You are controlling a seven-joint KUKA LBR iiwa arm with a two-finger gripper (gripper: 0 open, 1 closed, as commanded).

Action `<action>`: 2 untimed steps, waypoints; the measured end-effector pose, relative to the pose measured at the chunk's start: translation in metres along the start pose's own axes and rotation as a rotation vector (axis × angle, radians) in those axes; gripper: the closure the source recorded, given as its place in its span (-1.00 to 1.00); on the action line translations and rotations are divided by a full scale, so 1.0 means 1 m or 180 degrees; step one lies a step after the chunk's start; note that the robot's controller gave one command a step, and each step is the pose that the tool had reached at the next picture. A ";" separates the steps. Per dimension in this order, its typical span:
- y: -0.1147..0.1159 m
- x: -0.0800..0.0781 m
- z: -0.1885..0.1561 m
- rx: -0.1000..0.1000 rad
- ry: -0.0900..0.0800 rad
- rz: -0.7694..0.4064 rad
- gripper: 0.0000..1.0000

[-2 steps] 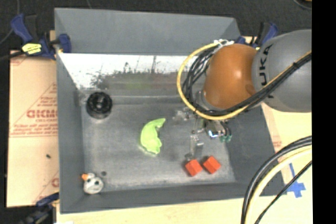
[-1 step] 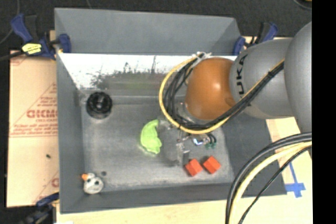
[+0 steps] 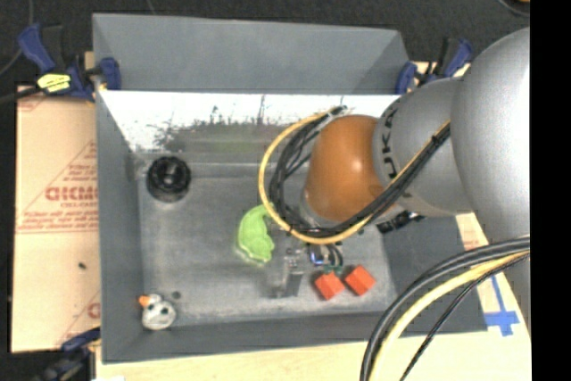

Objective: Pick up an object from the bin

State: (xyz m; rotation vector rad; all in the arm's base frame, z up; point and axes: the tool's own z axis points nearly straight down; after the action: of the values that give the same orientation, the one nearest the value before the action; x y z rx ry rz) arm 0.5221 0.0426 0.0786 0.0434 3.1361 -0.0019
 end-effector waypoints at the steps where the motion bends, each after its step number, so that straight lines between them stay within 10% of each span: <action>1: 0.013 -0.017 -0.001 0.0006 -0.0022 -0.1089 -1.00; 2: 0.019 -0.042 0.001 0.0000 -0.0022 -0.1394 -1.00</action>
Offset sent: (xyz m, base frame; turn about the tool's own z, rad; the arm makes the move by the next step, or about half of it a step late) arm 0.0764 0.0265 -0.0061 0.1011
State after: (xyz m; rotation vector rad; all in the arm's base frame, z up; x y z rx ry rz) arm 0.5646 0.0600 0.0776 -0.6374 3.0644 -0.0040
